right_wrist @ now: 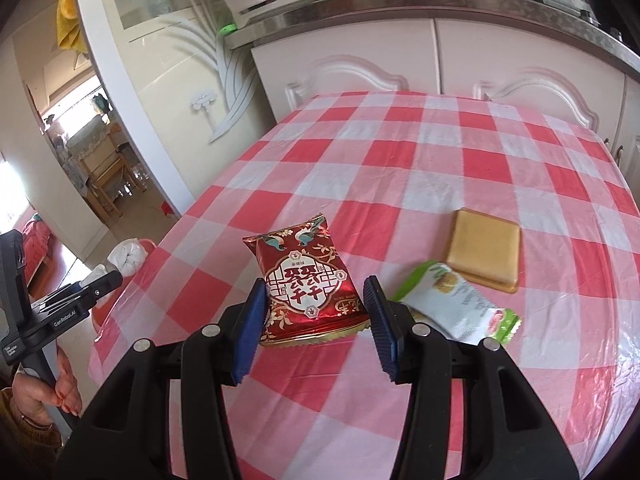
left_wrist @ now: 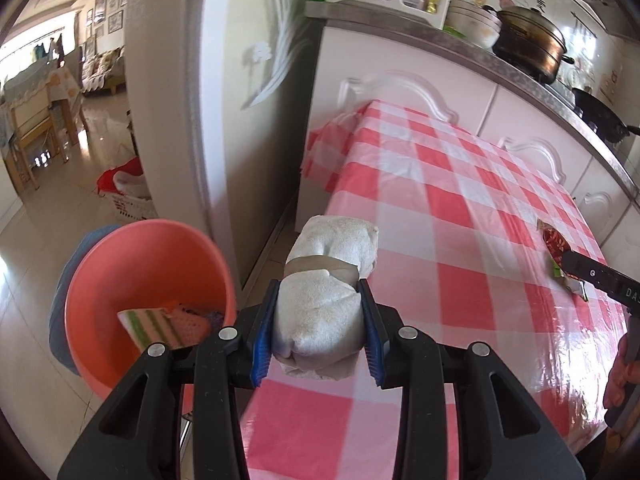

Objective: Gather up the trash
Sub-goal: 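Carry the cloth bundle and red snack packet over the orange bucket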

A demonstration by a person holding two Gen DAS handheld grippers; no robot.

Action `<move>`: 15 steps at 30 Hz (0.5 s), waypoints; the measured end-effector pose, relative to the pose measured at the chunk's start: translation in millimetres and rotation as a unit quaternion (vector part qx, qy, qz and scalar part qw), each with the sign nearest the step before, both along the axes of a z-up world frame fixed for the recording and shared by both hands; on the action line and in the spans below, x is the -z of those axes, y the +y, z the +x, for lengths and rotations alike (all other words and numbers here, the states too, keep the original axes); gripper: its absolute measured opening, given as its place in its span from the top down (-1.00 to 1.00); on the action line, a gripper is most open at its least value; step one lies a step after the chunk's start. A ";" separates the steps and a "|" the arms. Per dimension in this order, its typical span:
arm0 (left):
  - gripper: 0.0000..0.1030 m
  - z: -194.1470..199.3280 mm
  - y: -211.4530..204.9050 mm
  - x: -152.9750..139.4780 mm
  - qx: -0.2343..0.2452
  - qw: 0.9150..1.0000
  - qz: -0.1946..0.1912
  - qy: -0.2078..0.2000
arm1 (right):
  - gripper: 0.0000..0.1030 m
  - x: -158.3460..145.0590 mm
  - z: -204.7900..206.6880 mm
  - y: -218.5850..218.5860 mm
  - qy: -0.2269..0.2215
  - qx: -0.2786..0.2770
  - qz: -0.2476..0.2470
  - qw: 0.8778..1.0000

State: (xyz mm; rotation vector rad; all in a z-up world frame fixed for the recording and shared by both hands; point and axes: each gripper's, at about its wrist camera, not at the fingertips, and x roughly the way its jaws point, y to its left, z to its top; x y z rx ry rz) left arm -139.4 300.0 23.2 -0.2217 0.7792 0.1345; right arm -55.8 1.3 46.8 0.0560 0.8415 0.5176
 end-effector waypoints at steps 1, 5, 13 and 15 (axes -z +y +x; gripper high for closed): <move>0.25 -1.7 4.6 1.0 -0.004 1.000 -0.002 0.000 | 0.02 -0.1 -0.9 4.1 0.000 -0.004 -0.002 1.000; 0.25 -7.1 19.6 4.4 -0.017 1.000 -0.007 0.000 | 0.02 -1.2 -4.3 22.2 0.006 -0.024 -0.001 1.000; 0.24 -18.8 50.7 11.3 -0.048 0.999 -0.016 0.003 | 0.02 -2.6 -6.3 62.0 0.019 -0.065 -0.001 0.998; 0.25 -20.8 58.0 13.1 -0.055 0.998 -0.019 0.004 | 0.02 -3.3 -7.0 72.0 0.019 -0.074 -0.003 0.997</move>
